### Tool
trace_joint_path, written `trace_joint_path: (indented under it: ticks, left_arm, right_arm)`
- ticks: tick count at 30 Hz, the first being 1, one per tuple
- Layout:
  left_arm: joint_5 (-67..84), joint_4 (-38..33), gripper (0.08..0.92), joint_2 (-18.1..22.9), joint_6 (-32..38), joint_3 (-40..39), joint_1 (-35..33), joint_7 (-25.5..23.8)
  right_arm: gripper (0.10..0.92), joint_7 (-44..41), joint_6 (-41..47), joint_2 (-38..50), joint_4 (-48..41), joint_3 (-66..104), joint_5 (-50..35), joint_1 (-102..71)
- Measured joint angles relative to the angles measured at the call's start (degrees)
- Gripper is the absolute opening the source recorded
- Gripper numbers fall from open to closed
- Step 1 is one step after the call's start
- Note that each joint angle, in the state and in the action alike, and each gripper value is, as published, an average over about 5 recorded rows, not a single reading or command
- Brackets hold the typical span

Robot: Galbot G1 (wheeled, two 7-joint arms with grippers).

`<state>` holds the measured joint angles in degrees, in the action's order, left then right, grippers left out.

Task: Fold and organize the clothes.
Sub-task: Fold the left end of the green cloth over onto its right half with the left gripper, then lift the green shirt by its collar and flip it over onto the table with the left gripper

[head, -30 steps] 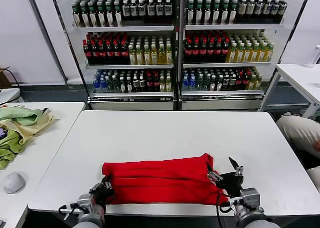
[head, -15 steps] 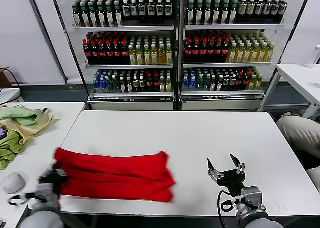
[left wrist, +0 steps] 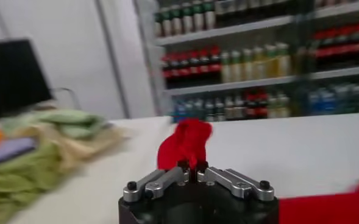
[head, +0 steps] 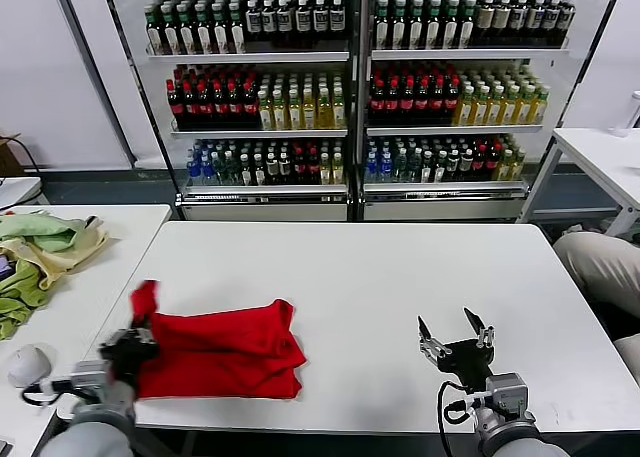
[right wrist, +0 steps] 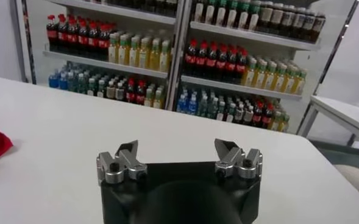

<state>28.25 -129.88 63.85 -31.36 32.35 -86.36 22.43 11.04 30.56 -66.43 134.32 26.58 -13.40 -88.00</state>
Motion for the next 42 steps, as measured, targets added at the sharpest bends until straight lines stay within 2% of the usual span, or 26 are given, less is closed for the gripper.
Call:
trace_joint_path:
  ticks: [13, 16, 24, 28, 32, 37, 42]
  left_arm:
    - [2.29, 1.29, 0.107, 4.37, -1.11, -11.72, 3.72, -0.13]
    - [1.95, 2.36, 0.137, 5.97, -0.6, -14.03, 4.87, -0.1]
    - [5.19, 2.41, 0.361, 11.29, 4.15, -19.33, 6.51, -1.9]
    - [6.21, 1.19, 0.473, 12.08, 6.58, -19.58, 6.32, -2.87]
    - [5.21, 1.1, 0.586, 10.93, 9.21, -16.76, 5.57, -3.37]
    - [1.33, 3.98, 0.724, 8.08, 11.76, -9.59, 3.79, -4.88]
    - [-2.82, 8.85, 0.814, 6.15, 11.39, -3.38, 1.6, -7.06]
  right_arm:
    - [0.823, 0.01, 0.0, 0.03, 0.25, 0.08, 0.12, -0.16]
    - [0.823, 0.01, 0.0, -0.05, 0.25, -0.14, 0.13, -0.11]
    - [0.823, -0.02, 0.0, 0.34, 0.36, -0.1, 0.12, 0.04]
    - [0.823, -0.16, -0.06, 0.44, 0.46, 0.01, 0.03, 0.06]
    - [0.823, -0.27, -0.16, 0.28, 0.47, -0.12, -0.02, 0.14]
    - [0.823, -0.33, -0.22, 0.52, 0.43, -0.02, -0.13, 0.22]
    - [0.823, -0.34, -0.23, 0.59, 0.17, 0.05, -0.21, 0.38]
